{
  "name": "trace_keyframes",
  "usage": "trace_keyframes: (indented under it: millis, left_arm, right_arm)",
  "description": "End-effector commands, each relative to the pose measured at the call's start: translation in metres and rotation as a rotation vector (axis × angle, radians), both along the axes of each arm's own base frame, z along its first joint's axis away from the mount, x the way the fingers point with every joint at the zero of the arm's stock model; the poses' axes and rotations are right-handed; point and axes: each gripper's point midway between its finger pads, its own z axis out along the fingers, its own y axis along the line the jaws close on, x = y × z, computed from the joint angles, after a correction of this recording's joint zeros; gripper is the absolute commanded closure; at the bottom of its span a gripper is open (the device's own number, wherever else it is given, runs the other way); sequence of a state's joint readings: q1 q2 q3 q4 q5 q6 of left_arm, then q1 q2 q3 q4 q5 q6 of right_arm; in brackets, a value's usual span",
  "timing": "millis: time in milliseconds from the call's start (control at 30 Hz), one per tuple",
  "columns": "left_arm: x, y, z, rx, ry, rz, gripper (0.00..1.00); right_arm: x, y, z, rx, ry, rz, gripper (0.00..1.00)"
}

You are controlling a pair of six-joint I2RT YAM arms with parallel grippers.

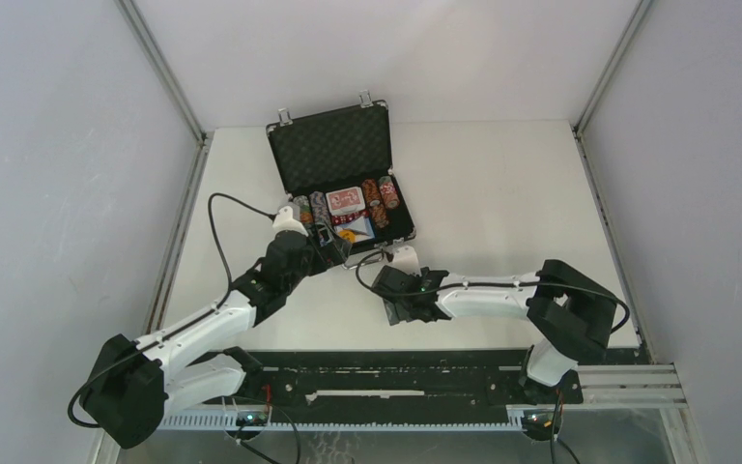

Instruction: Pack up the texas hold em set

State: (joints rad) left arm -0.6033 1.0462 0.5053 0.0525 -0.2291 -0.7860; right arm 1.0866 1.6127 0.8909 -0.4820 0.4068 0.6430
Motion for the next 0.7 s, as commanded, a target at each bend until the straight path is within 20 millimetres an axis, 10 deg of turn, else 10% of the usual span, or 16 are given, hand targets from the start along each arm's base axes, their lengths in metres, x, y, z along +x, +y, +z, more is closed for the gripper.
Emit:
trace_keyframes:
  millis: [0,667]
  left_arm:
    - [0.004,-0.001,0.012,-0.013,-0.037,-0.003,0.0]
    - [0.005,-0.001,0.009,-0.008,-0.031,-0.003,0.0]
  right_arm:
    - [-0.01,0.003,-0.012,0.036,0.025,-0.038,0.24]
    - [-0.015,-0.001,-0.027,-0.001,0.038,-0.033,0.39]
